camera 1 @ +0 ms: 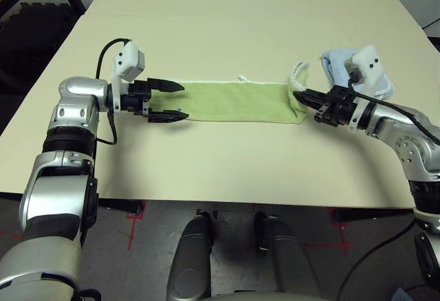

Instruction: Fold the towel and set it aside.

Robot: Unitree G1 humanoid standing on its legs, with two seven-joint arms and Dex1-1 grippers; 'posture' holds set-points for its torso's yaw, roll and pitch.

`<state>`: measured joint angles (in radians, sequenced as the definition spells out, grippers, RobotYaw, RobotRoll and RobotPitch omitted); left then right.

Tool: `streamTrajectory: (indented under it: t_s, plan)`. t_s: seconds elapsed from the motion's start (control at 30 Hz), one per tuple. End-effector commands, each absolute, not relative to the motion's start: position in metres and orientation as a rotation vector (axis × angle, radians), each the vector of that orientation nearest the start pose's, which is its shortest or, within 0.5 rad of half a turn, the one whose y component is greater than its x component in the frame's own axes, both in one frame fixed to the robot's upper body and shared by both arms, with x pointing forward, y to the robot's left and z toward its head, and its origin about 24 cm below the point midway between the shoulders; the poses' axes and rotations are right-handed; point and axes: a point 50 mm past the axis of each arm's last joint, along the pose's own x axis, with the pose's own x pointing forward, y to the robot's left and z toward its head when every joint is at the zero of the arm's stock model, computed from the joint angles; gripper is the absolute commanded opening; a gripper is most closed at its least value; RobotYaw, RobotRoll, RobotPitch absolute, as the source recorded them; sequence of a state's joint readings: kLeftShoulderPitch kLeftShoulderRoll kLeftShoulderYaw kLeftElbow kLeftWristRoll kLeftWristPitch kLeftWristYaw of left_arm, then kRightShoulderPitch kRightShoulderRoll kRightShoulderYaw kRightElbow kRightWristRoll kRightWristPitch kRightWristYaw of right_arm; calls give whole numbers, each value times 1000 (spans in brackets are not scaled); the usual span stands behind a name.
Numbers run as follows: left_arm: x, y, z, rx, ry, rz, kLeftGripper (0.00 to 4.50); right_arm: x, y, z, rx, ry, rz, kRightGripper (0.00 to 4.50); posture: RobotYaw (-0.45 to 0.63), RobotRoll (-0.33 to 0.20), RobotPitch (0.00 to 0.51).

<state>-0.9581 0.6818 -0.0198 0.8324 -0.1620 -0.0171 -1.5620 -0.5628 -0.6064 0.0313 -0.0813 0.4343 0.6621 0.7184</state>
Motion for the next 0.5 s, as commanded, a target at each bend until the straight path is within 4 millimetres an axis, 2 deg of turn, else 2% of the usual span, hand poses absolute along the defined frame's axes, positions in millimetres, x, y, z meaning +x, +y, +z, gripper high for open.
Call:
streamTrajectory:
  t_s: [0.03, 0.5]
  plan:
    - [349, 237, 200, 448, 135, -1281, 4500, 313, -162, 181, -234, 135, 870, 26, 67, 0, 195]
    - [349, 236, 202, 458, 142, -1290, 4500, 322, -122, 180, -301, 126, 960, 26, 75, 0, 187]
